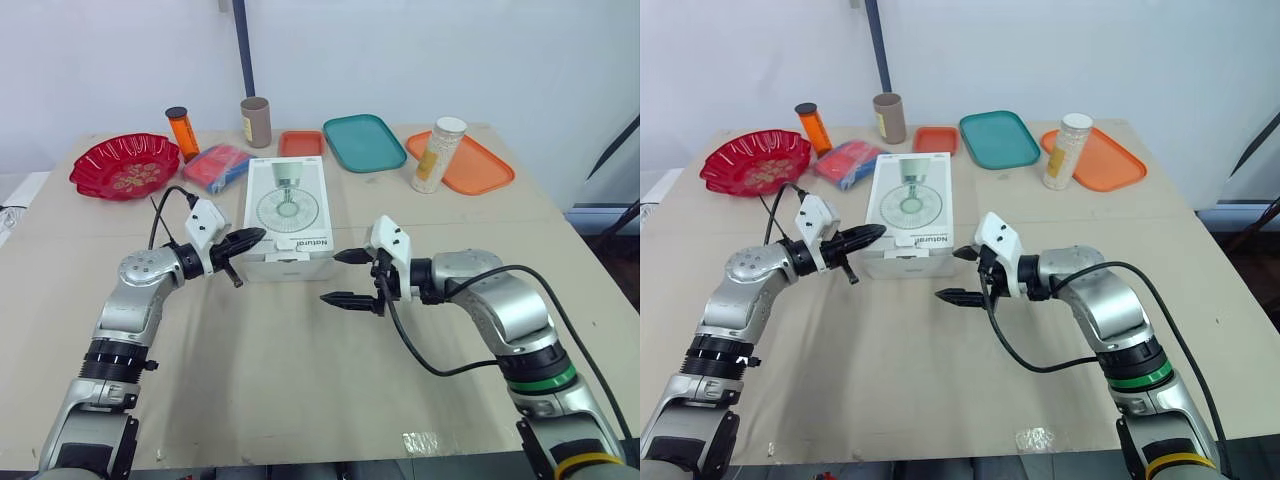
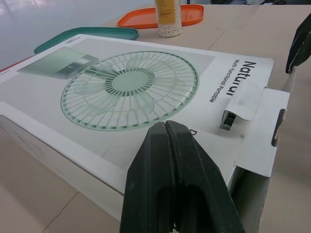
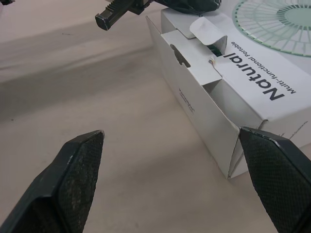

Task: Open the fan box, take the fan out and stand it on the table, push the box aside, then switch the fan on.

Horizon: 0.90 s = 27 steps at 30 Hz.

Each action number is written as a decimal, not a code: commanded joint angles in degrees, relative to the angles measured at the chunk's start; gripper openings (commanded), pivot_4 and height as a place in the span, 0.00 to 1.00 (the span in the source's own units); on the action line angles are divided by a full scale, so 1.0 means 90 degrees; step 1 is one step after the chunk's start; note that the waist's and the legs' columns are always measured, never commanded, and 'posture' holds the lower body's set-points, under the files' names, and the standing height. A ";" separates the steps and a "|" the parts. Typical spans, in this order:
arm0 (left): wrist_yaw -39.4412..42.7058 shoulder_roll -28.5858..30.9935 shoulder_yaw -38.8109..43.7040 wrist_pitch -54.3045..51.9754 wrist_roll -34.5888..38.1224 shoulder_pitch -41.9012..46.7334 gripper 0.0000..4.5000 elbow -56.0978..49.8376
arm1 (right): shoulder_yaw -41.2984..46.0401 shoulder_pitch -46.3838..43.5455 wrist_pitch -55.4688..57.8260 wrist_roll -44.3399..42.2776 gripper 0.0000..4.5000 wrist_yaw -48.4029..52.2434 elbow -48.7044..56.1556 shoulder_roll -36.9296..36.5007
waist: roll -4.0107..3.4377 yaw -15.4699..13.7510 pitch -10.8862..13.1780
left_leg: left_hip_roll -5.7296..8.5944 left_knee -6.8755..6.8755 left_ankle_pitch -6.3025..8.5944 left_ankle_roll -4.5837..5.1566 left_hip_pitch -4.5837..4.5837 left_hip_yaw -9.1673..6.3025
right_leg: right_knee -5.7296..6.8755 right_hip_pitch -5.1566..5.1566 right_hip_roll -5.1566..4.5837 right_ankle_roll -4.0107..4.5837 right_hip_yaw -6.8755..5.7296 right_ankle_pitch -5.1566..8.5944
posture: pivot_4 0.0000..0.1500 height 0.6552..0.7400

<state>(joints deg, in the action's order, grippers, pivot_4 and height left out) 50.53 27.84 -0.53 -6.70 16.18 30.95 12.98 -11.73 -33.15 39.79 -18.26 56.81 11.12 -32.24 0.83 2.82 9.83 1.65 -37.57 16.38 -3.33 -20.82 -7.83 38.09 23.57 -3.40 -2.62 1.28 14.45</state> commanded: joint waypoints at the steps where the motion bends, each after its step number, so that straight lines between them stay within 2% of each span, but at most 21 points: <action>1: 0.0035 0.0064 0.0066 0.0028 -0.0031 0.0152 0.02 -0.0043 | -0.0052 -0.0063 -0.0225 0.0060 1.00 -0.0094 0.0147 0.0039 | 0.0000 -0.0010 0.0000 | 0.0001 0.0000 0.0000 0.0000 0.0000 0.0000 | -0.0002 0.0000 -0.0001 0.0000 0.0000 0.0000 | 1.00 1.00; 5: 0.0041 0.0060 0.0050 0.0032 -0.0043 0.0145 0.02 -0.0047 | -0.0194 0.0040 -0.0332 0.0086 1.00 -0.0073 0.0241 0.0017 | 0.0000 -0.0017 0.0000 | 0.0002 0.0000 -0.0001 -0.0001 -0.0004 -0.0004 | -0.0004 0.0001 -0.0003 -0.0001 -0.0002 0.0000 | 1.00 1.00; 12: 0.0073 0.0110 0.0083 0.0084 -0.0092 0.0238 0.02 0.0075 | -0.0364 0.0812 -0.0762 -0.0230 1.00 0.0913 0.0968 -0.0580 | 0.0001 -0.0025 0.0000 | 0.0003 -0.0001 0.0000 0.0000 -0.0005 -0.0006 | -0.0006 -0.0003 -0.0004 -0.0003 -0.0004 0.0001 | 1.00 1.00; 16: 0.0089 0.0116 0.0099 0.0100 -0.0109 0.0267 0.02 0.0094 | -0.0373 0.0970 -0.0689 -0.0324 1.00 0.0978 0.0991 -0.0668 | 0.0001 -0.0017 0.0000 | 0.0003 -0.0003 0.0000 0.0000 -0.0002 -0.0007 | -0.0006 -0.0008 -0.0002 -0.0004 -0.0006 0.0001 | 1.00 1.00; 22: 0.0173 0.0140 0.0114 0.0072 -0.0097 0.0255 0.02 0.0049 | -0.0127 0.0508 -0.0698 0.0134 1.00 0.0098 -0.0341 -0.0298 | 0.0002 -0.0021 0.0000 | 0.0002 -0.0005 -0.0002 -0.0004 0.0004 -0.0005 | -0.0005 -0.0011 -0.0002 -0.0003 -0.0005 -0.0001 | 1.00 1.00; 27: 0.0658 0.0446 0.0122 -0.0058 0.0042 0.0100 0.02 -0.0200 | -0.0226 0.0399 -0.0850 0.0206 1.00 0.0100 -0.0695 -0.0147 | 0.0002 -0.0021 0.0000 | 0.0002 -0.0003 -0.0014 -0.0027 -0.0004 -0.0007 | -0.0009 -0.0006 -0.0002 -0.0003 -0.0006 0.0000 | 1.00 1.00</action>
<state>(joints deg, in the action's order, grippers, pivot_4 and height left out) 54.75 30.39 -0.29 -7.05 15.72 31.86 13.50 -13.98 -28.68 33.42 -16.45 57.37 4.59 -33.92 0.84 2.63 9.83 1.67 -37.59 16.26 -3.56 -20.89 -7.89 38.01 23.54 -3.43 -2.65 1.23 14.45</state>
